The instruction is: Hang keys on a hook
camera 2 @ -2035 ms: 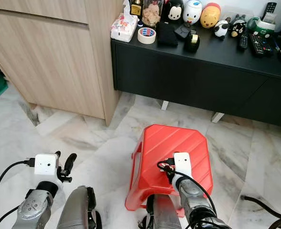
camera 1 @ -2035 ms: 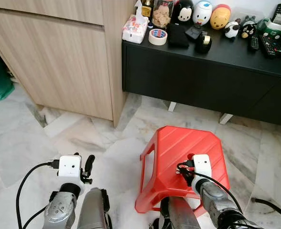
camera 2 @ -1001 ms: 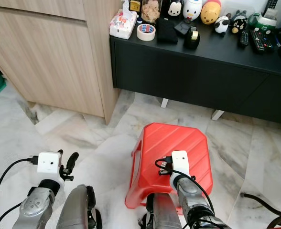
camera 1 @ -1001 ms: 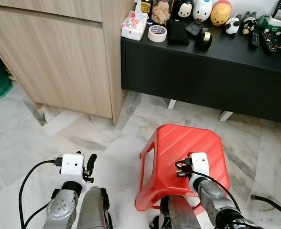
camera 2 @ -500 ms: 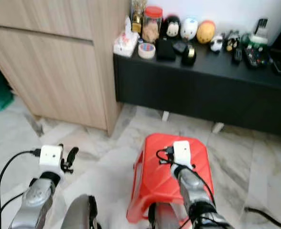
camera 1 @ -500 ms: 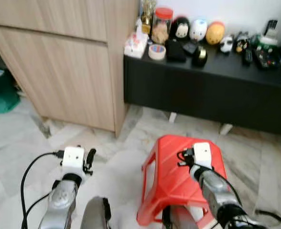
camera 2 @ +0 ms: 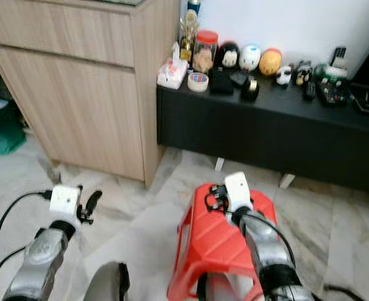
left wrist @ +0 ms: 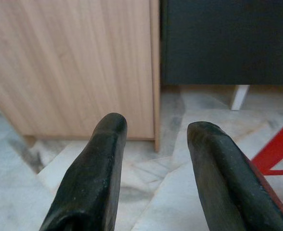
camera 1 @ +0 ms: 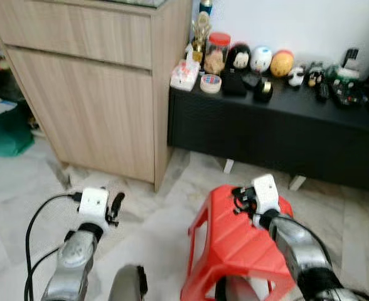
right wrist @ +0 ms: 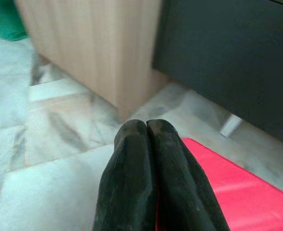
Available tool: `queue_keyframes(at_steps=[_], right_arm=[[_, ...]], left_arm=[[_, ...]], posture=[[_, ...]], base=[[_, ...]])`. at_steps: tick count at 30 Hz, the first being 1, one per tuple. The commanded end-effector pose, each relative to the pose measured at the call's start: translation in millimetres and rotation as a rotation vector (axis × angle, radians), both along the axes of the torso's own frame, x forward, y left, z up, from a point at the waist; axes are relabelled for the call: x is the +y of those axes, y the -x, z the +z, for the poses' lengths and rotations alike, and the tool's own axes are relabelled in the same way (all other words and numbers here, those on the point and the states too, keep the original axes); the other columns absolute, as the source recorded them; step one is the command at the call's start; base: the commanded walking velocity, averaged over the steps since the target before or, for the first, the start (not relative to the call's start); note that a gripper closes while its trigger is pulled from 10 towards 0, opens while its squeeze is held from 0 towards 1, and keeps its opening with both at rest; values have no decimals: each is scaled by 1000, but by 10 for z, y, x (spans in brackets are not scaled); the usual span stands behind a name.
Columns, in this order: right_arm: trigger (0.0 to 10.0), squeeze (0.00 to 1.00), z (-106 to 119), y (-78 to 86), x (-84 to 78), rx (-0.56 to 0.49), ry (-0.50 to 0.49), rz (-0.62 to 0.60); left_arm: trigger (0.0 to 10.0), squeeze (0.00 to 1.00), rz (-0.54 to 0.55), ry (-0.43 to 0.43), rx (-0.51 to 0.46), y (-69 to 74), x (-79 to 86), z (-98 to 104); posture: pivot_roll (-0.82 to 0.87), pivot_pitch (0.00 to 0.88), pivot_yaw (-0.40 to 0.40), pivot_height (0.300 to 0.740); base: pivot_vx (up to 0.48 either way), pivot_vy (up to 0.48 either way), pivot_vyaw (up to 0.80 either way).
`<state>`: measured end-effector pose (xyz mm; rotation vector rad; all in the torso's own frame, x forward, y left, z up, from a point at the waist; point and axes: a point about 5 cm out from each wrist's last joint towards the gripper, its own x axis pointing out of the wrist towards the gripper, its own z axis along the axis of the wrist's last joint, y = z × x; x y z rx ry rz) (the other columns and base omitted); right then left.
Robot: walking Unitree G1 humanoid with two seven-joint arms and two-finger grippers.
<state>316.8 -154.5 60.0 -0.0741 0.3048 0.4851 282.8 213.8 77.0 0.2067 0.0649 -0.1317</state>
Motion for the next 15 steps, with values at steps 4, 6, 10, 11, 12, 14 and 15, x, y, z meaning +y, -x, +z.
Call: queue_keyframes(at_steps=[4,6,10,11,12,14,15], right_arm=[[10000,0,44,24,74,3,-21,30],[10000,0,39,25,87,5,-22,30],[10000,0,20,20,134,19,-18,17],[10000,0,27,22,145,20,-19,17],[10000,0,34,25,157,21,-23,16],[10000,0,38,34,165,27,-25,16],[10000,0,37,43,168,33,-22,17]], left_arm=[[10000,0,-83,-15,-4,34,-89,42],[10000,0,-89,-15,-2,37,-96,39],[10000,0,-112,-17,6,35,-127,28],[10000,0,-117,-16,7,29,-131,31],[10000,0,-130,-16,7,14,-147,42],[10000,0,-150,-20,8,-3,-167,55],[10000,0,-171,-26,8,-18,-188,70]], posture=[[95,0,-80,632],[95,0,-80,642],[102,0,-77,662],[93,0,-71,667],[96,0,-72,672],[101,0,-73,677],[101,0,-73,682]], base=[[0,0,0],[0,0,0],[0,0,0],[0,0,0],[0,0,0],[0,0,0],[0,0,0]])
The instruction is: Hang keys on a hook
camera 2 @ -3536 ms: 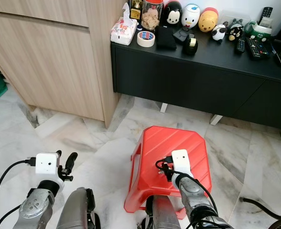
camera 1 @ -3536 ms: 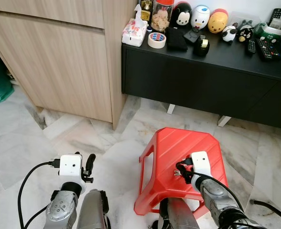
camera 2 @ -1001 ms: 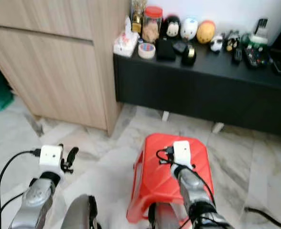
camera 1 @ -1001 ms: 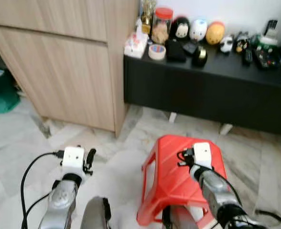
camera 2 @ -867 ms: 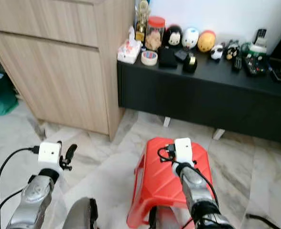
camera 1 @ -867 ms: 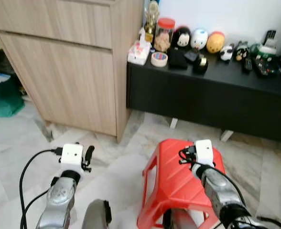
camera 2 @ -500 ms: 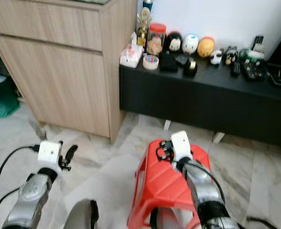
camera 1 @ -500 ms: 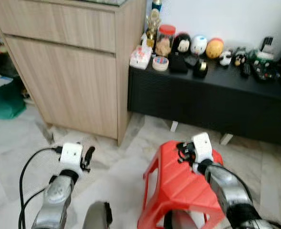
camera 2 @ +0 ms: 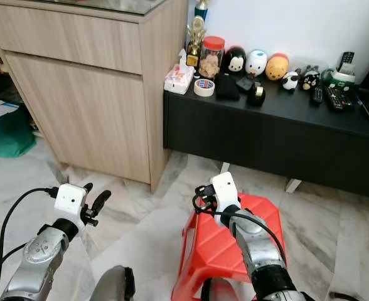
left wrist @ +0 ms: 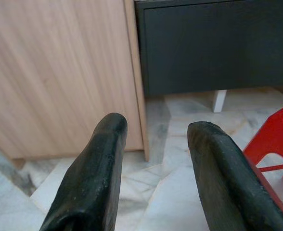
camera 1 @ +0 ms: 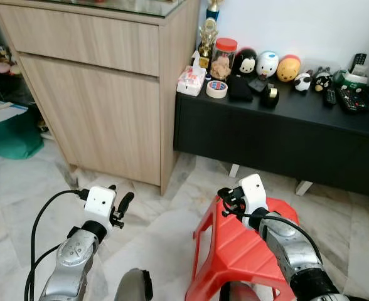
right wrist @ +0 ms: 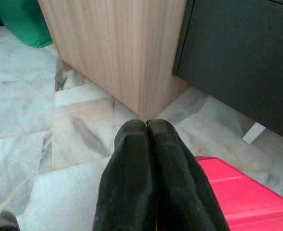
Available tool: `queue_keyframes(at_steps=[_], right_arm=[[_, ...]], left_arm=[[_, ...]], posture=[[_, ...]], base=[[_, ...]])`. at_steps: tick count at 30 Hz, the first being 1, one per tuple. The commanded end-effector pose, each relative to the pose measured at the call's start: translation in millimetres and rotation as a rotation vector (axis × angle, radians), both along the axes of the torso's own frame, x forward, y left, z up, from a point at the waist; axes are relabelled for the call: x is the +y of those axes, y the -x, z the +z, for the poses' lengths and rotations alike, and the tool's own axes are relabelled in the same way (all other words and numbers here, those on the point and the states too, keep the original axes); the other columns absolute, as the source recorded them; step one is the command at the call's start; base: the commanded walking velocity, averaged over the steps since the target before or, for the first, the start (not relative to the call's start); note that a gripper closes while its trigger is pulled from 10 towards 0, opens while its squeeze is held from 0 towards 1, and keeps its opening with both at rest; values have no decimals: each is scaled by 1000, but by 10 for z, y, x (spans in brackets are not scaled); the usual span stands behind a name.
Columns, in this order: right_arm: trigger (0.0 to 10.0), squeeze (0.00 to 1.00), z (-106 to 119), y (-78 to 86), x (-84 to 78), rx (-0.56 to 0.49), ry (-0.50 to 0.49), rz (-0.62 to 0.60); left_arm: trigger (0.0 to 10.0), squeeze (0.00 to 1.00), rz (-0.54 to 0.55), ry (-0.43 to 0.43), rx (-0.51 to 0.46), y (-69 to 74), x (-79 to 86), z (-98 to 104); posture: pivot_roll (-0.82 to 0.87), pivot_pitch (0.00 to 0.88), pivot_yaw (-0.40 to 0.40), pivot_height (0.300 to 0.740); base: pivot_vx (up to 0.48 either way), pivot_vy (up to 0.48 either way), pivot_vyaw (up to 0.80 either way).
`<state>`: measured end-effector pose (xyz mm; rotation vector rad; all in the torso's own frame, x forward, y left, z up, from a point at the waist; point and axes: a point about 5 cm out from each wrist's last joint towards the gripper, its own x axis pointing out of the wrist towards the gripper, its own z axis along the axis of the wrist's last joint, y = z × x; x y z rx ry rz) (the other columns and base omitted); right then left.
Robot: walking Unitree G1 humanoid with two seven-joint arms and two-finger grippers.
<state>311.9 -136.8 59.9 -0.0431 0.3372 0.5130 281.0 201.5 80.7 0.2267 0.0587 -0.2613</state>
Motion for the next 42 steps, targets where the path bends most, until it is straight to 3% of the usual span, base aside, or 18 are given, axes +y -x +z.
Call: queue_keyframes(at_steps=[1,14,18,26,31,38,42], right_arm=[[10000,0,38,5,-10,1,8,-5],[10000,0,7,19,-43,54,91,-1],[10000,0,17,-3,-38,67,113,7],[10000,0,70,-23,12,53,58,-1],[10000,0,-21,61,134,126,126,106],[10000,0,-24,109,282,159,96,195],[10000,0,-13,121,349,153,81,193]], left_arm=[[10000,0,-58,-12,3,-43,-82,48],[10000,0,-196,-24,31,-17,-238,98],[10000,0,-284,-44,40,-31,-331,142],[10000,0,-372,-89,69,4,-425,117],[10000,0,-450,-118,88,22,-586,77],[10000,0,-605,-137,136,100,-823,43],[10000,0,-644,-138,166,134,-878,9]], posture=[[105,0,-75,687],[110,0,-80,712],[111,0,-83,712],[123,0,-97,717],[127,0,-103,736],[127,0,-101,736],[129,0,-102,736]], base=[[0,0,0],[0,0,0],[0,0,0],[0,0,0],[0,0,0],[0,0,0],[0,0,0]])
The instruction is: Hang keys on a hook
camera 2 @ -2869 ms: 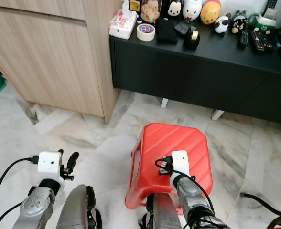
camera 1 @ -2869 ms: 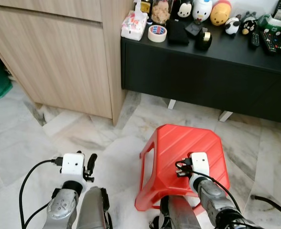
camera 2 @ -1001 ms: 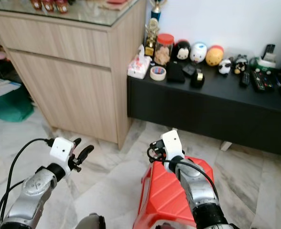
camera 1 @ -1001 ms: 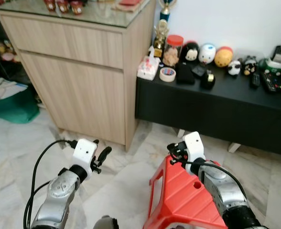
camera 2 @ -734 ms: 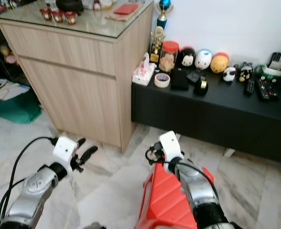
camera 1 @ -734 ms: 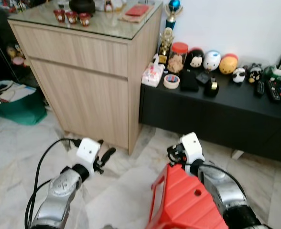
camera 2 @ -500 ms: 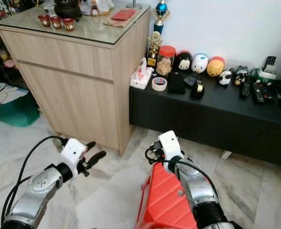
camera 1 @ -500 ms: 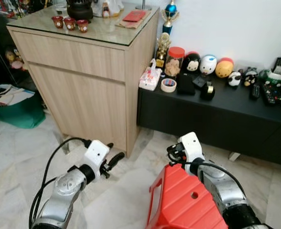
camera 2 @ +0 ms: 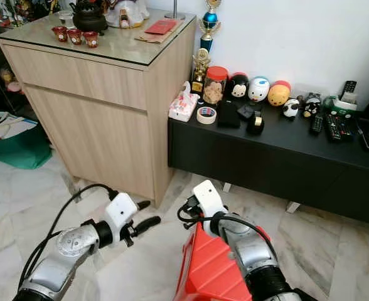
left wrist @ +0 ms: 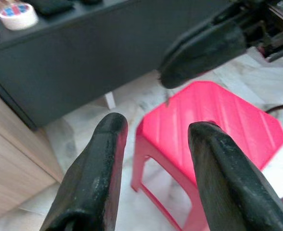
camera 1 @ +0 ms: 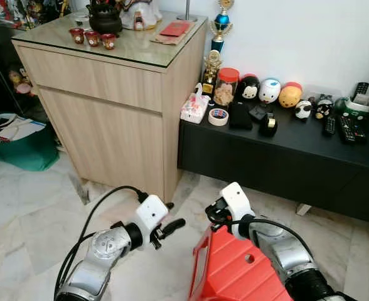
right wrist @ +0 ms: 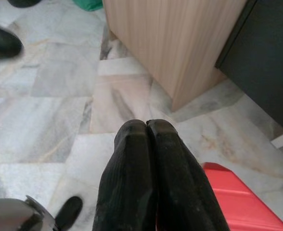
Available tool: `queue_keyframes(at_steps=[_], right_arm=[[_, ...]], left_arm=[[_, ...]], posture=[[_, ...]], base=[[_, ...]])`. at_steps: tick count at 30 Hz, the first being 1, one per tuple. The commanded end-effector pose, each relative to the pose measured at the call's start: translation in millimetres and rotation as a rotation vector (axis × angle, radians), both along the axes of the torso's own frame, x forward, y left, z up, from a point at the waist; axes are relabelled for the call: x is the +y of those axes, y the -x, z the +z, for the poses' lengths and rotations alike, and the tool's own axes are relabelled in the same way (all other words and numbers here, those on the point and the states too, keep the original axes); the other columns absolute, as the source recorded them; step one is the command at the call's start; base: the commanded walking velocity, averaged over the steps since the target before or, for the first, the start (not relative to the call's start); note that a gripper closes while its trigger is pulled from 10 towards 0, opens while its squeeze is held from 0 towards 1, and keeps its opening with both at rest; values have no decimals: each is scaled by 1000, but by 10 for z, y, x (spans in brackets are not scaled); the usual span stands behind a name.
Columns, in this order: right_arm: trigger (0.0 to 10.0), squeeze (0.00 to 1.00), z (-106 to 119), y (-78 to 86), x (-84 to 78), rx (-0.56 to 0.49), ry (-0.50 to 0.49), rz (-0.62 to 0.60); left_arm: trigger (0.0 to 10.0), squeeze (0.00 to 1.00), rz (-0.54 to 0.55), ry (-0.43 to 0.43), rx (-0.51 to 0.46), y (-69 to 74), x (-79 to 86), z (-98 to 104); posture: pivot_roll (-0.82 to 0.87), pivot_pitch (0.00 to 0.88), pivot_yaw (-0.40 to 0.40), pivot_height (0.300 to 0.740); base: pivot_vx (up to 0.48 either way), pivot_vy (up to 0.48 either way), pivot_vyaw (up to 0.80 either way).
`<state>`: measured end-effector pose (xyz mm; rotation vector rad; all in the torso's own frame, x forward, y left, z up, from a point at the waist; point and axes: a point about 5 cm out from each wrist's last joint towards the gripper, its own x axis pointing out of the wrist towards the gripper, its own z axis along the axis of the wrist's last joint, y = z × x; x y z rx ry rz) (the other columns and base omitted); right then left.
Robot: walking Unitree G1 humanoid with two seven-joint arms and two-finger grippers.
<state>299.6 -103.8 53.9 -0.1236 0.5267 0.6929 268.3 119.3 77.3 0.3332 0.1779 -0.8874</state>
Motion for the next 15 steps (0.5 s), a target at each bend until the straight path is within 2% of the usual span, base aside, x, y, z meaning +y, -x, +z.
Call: queue_keyframes(at_steps=[1,8,15], right_arm=[[10000,0,59,-4,38,-19,-18,-4],[10000,0,139,-2,168,-34,-58,-6],[10000,0,239,12,309,-49,-105,-14]], left_arm=[[10000,0,-39,-19,-5,12,-66,39],[10000,0,-46,-13,13,21,-131,19],[10000,0,5,-2,6,-30,-156,-1]], posture=[[130,0,-102,736],[127,0,-102,736],[121,0,-100,736]], base=[[0,0,0],[0,0,0],[0,0,0]])
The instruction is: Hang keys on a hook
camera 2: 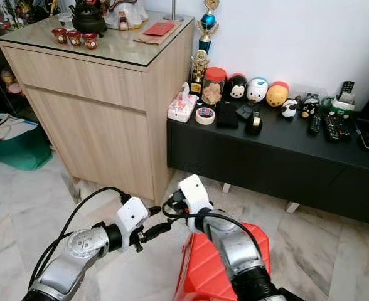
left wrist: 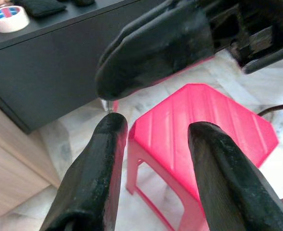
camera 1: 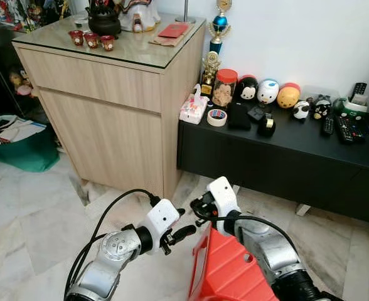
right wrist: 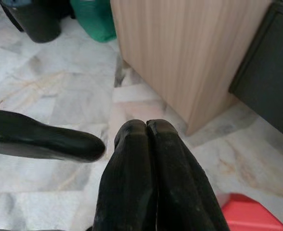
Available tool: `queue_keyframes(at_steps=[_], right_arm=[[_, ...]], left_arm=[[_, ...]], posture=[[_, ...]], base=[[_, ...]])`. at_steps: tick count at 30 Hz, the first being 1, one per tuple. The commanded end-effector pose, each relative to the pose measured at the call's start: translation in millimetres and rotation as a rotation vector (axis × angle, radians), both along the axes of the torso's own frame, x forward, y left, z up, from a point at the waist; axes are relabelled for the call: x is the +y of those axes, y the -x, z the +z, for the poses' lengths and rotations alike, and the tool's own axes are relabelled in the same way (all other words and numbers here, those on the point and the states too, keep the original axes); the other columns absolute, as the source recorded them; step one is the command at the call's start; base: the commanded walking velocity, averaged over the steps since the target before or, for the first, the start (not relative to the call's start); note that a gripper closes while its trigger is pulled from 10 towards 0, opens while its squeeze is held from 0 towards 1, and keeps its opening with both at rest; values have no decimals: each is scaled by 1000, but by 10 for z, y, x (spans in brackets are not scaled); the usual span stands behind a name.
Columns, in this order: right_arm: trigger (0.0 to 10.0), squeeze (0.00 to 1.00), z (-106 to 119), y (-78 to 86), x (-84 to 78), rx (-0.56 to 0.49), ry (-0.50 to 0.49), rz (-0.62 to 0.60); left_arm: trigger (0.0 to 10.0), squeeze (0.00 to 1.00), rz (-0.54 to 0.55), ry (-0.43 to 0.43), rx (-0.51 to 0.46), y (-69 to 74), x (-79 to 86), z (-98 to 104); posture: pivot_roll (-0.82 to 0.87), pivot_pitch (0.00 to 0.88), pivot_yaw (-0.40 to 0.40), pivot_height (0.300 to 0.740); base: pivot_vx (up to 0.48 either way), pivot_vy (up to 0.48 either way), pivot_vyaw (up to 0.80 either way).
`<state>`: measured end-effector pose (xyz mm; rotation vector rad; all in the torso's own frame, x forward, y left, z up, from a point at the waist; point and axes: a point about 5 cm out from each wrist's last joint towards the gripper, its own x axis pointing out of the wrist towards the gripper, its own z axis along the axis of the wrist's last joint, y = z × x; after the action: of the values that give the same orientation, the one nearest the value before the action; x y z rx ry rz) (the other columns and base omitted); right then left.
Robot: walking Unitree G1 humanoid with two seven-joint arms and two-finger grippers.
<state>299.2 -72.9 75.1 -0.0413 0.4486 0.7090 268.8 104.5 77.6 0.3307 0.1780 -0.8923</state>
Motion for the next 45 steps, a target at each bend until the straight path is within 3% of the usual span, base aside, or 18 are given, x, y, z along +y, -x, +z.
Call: queue_keyframes(at_steps=[1,18,31,45], right_arm=[[10000,0,27,8,-1,-5,-3,-8],[10000,0,180,34,158,-14,-56,4],[10000,0,239,53,219,-14,-76,24],[10000,0,253,63,225,-6,-85,24]], left_arm=[[10000,0,9,-5,4,-25,-8,-4],[10000,0,206,50,-68,-195,73,10],[10000,0,161,99,-57,-207,-51,18],[10000,0,168,113,-62,-218,-32,7]], posture=[[121,0,-100,736],[106,0,-98,736],[95,0,-99,736],[90,0,-96,736]], base=[[0,0,0],[0,0,0],[0,0,0],[0,0,0]])
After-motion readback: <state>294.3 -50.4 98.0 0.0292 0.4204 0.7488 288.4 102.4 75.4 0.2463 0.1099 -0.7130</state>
